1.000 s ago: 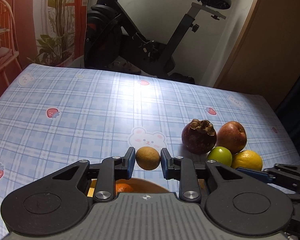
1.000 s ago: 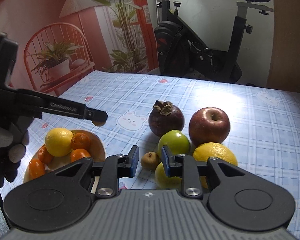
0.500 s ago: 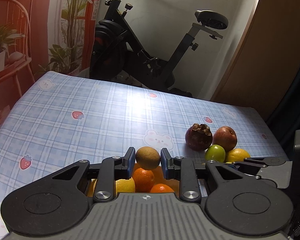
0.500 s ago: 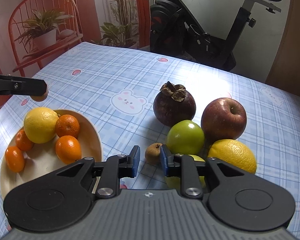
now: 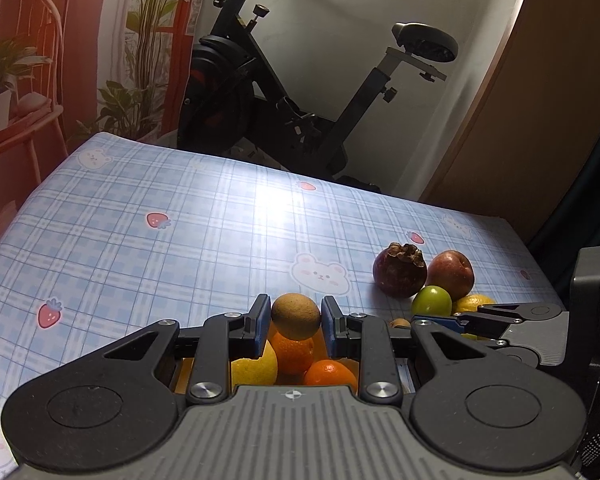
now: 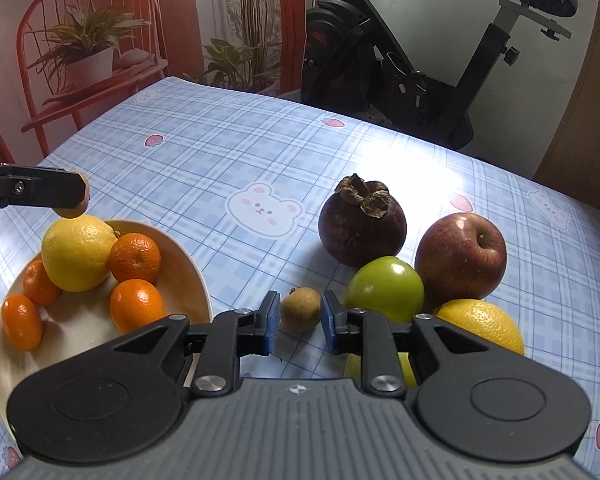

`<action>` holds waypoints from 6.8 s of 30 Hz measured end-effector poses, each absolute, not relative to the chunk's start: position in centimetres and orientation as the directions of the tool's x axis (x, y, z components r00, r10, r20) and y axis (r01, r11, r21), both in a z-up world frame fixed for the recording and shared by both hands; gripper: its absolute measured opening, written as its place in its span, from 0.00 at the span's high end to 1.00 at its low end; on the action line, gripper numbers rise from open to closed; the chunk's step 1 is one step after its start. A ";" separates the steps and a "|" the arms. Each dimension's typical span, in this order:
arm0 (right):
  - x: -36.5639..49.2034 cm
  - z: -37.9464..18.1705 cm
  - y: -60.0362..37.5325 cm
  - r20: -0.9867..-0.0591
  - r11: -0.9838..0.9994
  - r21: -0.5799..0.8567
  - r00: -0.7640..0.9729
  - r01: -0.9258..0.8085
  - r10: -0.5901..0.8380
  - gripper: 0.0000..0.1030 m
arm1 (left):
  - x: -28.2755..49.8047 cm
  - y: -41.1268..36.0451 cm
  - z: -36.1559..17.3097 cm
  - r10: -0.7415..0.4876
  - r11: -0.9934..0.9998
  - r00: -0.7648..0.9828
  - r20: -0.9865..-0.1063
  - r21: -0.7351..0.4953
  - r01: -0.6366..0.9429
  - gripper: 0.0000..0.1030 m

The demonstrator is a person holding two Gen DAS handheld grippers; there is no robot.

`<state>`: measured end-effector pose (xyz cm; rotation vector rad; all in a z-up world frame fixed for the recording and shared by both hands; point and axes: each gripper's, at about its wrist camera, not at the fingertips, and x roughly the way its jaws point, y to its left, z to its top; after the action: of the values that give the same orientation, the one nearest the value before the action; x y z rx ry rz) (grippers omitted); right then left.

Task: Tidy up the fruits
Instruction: 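Carry the kiwi with the left gripper over the cream plate, then lower the kiwi onto the plate and open the left gripper, then grasp the yellow lemon in the fruit pile with the left gripper, then carry the lemon with the left gripper over the cream plate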

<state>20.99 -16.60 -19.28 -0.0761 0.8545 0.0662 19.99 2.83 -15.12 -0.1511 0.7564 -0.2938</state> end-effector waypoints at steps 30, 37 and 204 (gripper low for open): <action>19.1 -17.2 -15.4 -0.722 0.985 -0.036 0.685 -0.171 0.092 0.73 | 18.7 3.0 -16.7 -0.337 0.942 0.616 -0.712 -0.259 0.215 0.72; 16.9 -16.8 -14.0 -0.696 0.966 0.016 0.691 -0.259 0.197 0.73 | 17.3 2.1 -17.9 -0.330 0.943 0.578 -0.747 -0.237 0.233 0.72; 13.2 -19.8 -13.2 -0.694 0.939 0.070 0.660 -0.335 0.288 0.48 | 19.6 -0.5 -18.7 -0.452 0.890 0.456 -0.766 -0.351 0.292 0.62</action>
<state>13.24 -13.19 -19.76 -0.0656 0.7736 0.3528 19.61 -0.51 -18.74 -0.1787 0.9971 -0.4616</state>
